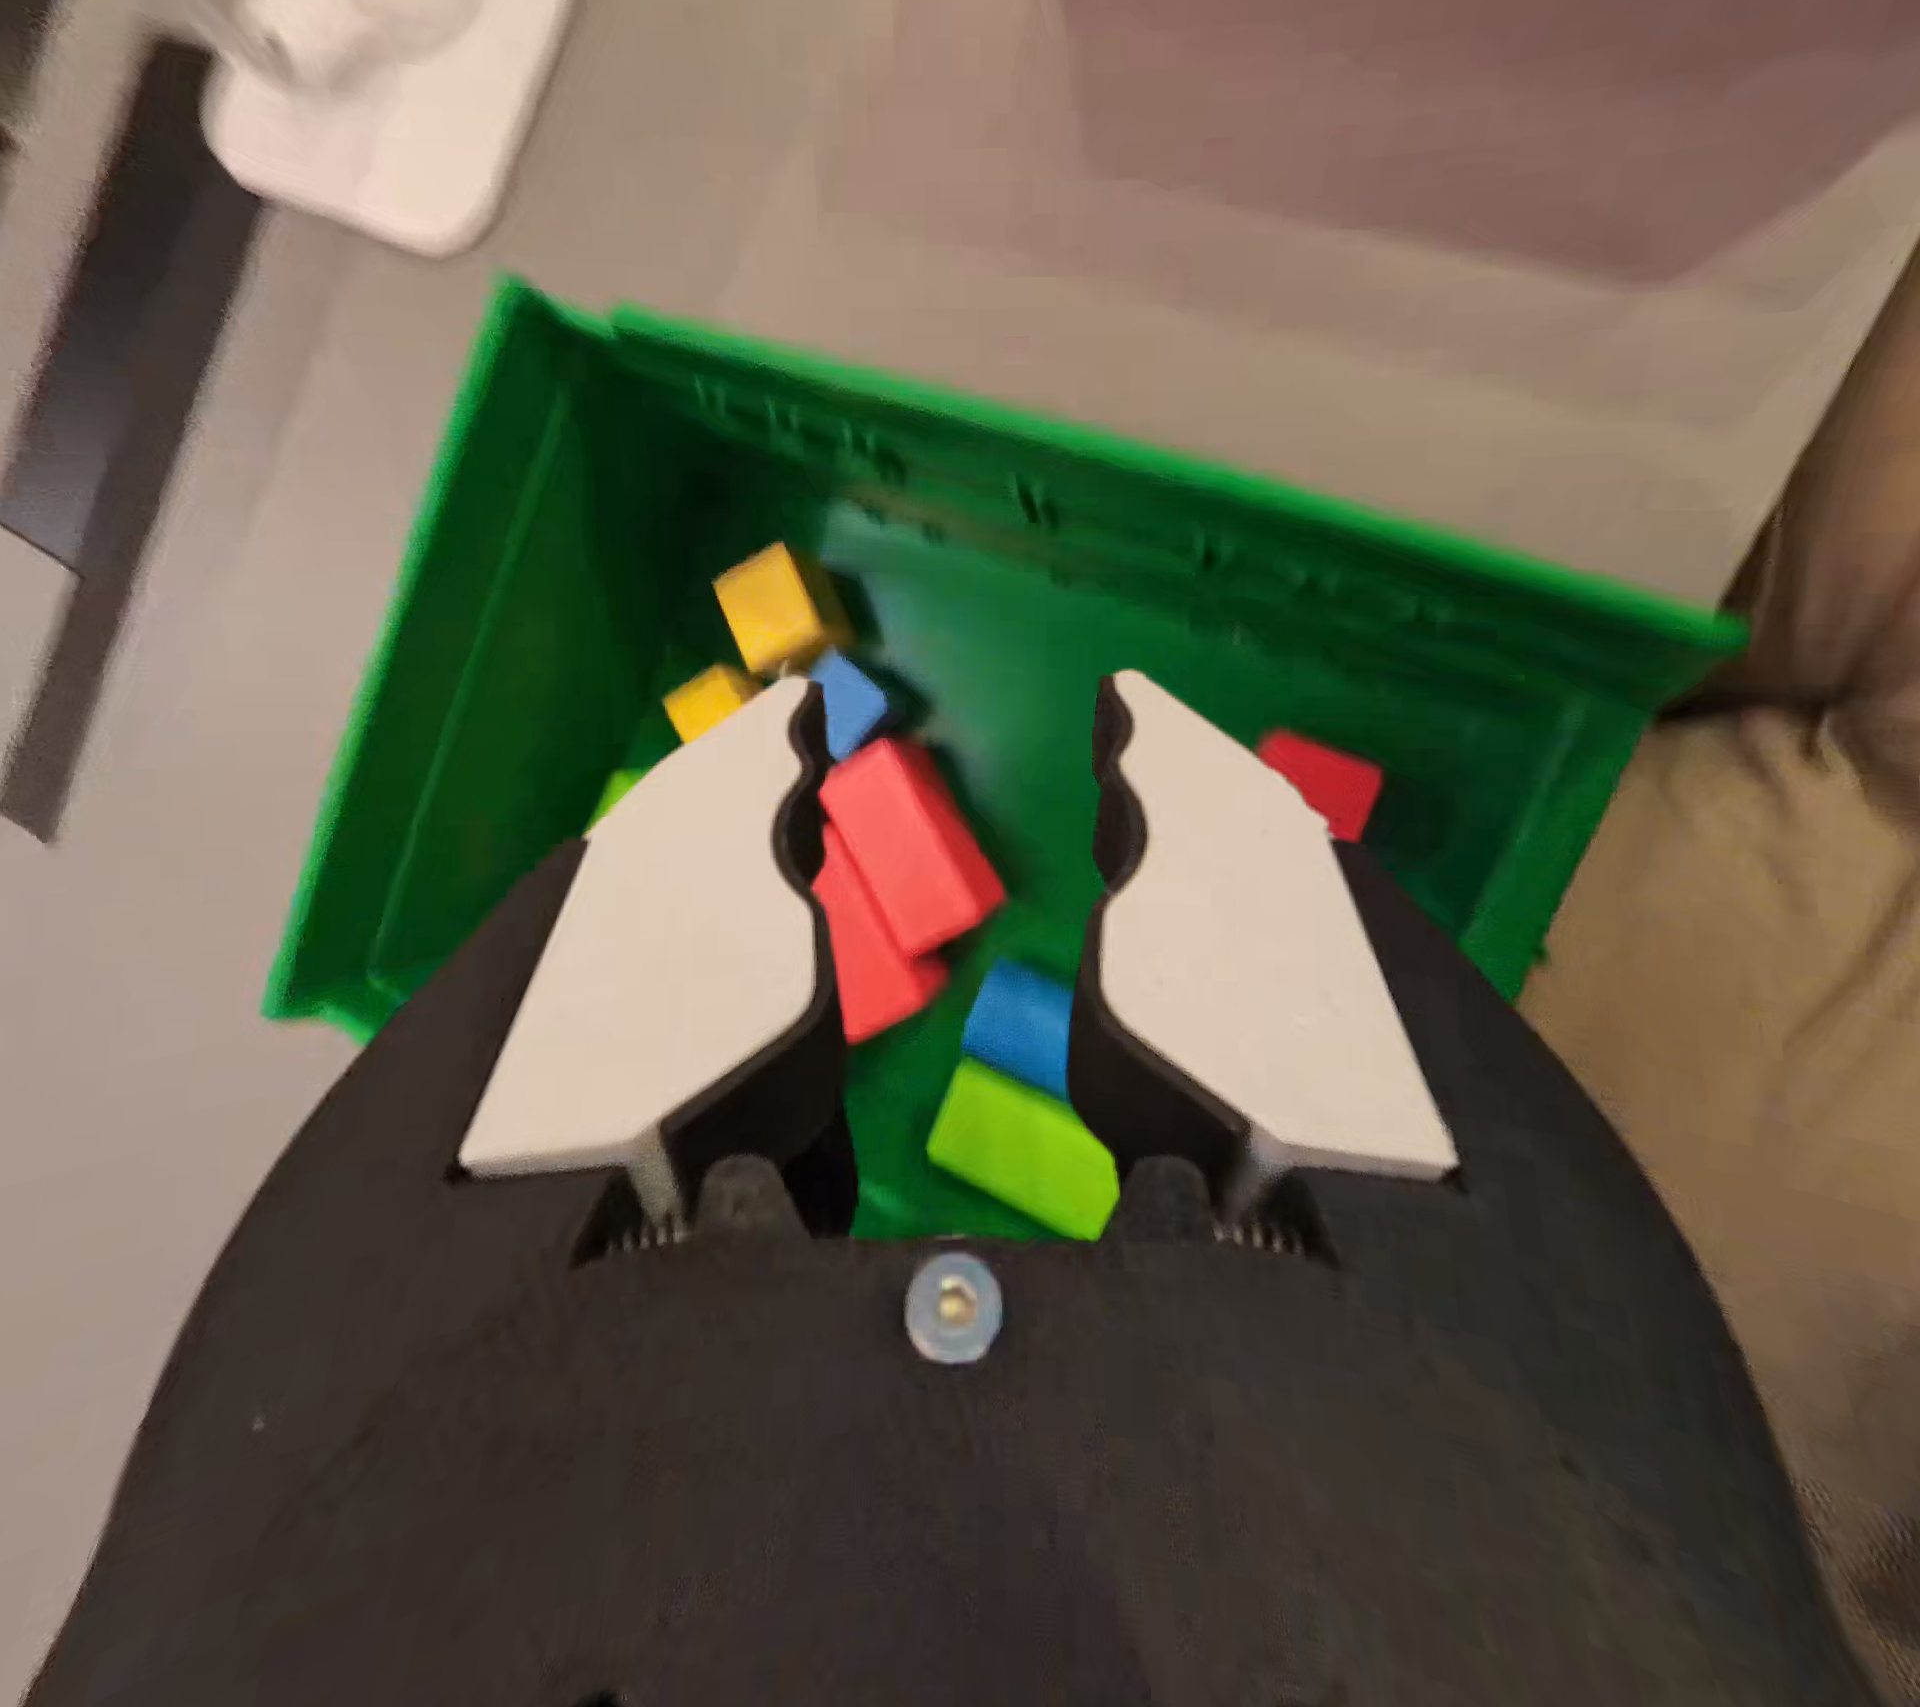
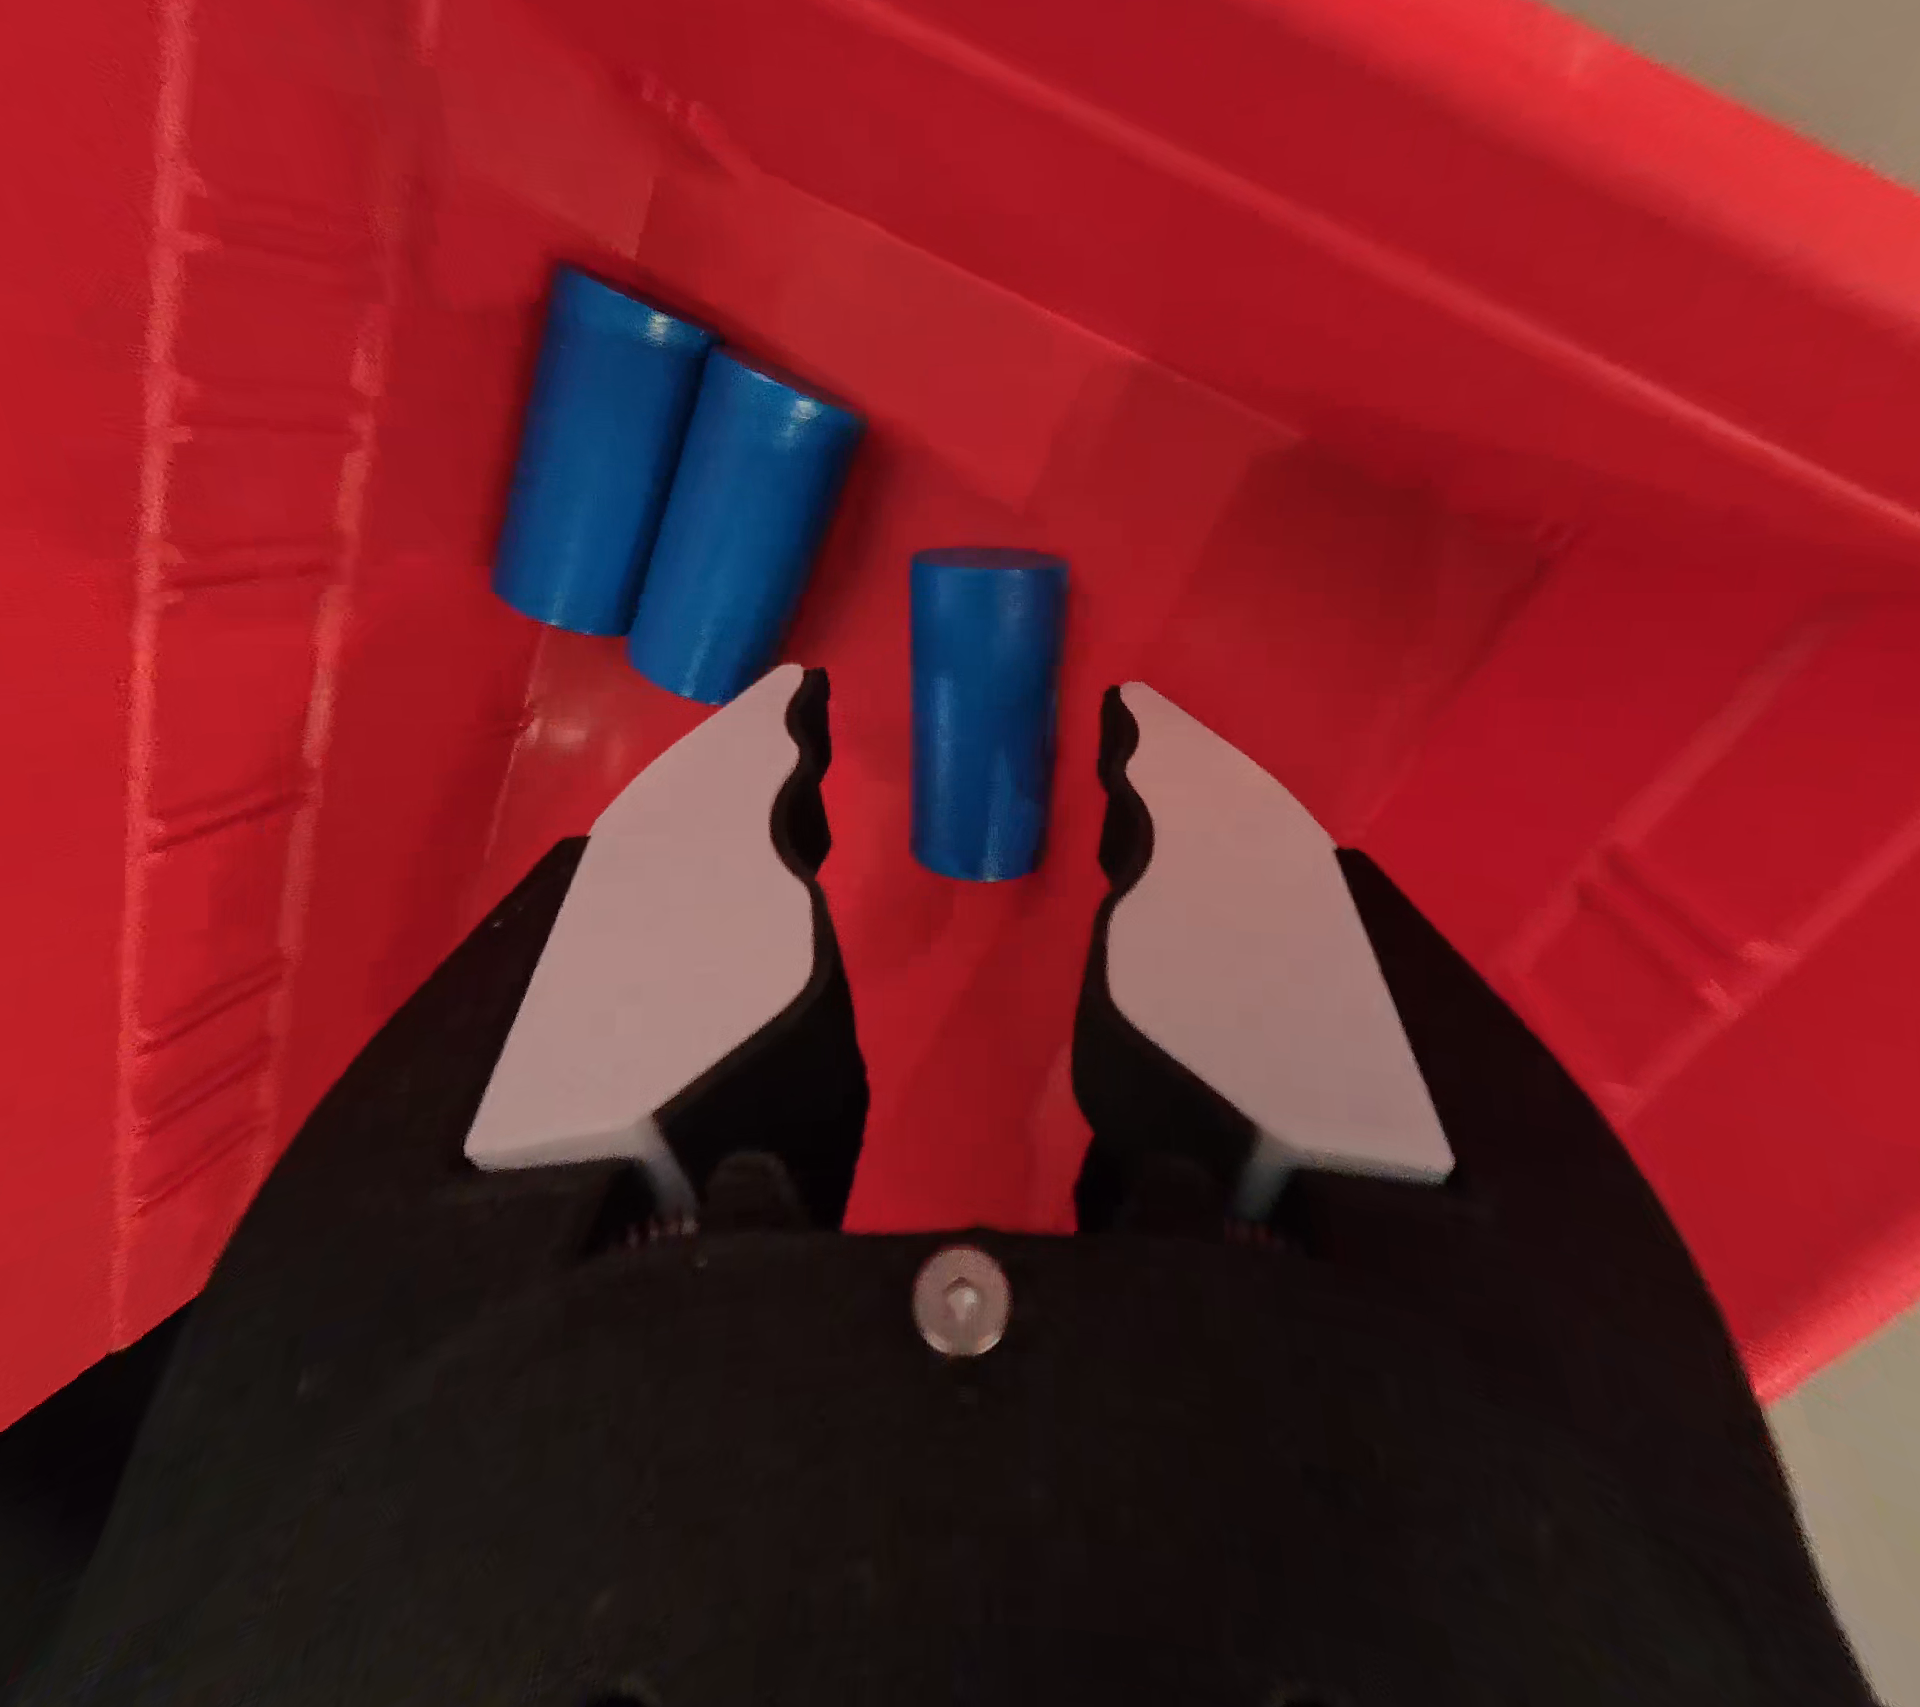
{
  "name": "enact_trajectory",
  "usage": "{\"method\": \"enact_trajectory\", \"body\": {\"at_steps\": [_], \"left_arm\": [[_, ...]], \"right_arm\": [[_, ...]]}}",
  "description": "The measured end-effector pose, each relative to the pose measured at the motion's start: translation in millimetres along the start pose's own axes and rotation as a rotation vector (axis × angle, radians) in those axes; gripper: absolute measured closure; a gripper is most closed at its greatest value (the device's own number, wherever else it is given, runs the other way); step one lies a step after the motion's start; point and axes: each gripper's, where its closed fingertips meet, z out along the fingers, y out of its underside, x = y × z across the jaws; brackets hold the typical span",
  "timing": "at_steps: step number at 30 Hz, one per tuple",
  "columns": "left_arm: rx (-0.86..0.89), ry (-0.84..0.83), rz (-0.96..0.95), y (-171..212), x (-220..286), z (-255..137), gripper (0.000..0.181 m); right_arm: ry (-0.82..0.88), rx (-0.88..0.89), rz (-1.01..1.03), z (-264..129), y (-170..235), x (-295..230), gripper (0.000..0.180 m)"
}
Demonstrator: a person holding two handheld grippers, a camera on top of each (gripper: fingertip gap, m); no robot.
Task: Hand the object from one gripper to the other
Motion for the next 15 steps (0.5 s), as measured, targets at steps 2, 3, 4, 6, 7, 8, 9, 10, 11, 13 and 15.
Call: {"method": "enact_trajectory", "body": {"at_steps": [2, 3, 4, 6, 7, 8, 9, 10, 11, 13, 15], "left_arm": [[-0.158, 0.026, -0.023, 33, 2, 3, 0.127], [-0.233, 0.029, -0.045, 50, 3, 5, 0.126], [-0.308, 0.039, -0.072, 66, 4, 6, 0.124], [-0.4, 0.067, -0.115, 90, 13, 8, 0.124], [-0.426, 0.088, -0.148, 97, 19, 10, 0.123], [-0.451, 0.101, -0.172, 104, 25, 12, 0.123], [-0.488, 0.098, -0.181, 112, 28, 13, 0.123], [-0.526, 0.078, -0.189, 119, 29, 14, 0.123], [-0.548, 0.06, -0.21, 123, 30, 15, 0.124], [-0.568, 0.084, -0.249, 127, 40, 17, 0.128], [-0.607, 0.085, -0.274, 132, 46, 19, 0.132]], "right_arm": [[-0.006, 0.014, -0.013, -5, -2, -5, 0.129], [-0.011, 0.02, -0.018, -7, -3, -7, 0.129], [-0.015, 0.025, -0.024, -9, -3, -9, 0.129], [-0.02, 0.03, -0.035, -10, -3, -12, 0.129], [-0.025, 0.032, -0.038, -11, -3, -13, 0.129], [-0.03, 0.033, -0.041, -11, -3, -14, 0.129], [-0.031, 0.032, -0.043, -11, -2, -15, 0.129], [-0.029, 0.03, -0.045, -10, -1, -15, 0.129], [-0.031, 0.03, -0.047, -10, -1, -15, 0.129], [-0.039, 0.035, -0.05, -11, -2, -16, 0.13], [-0.041, 0.038, -0.053, -11, -2, -17, 0.13]]}}
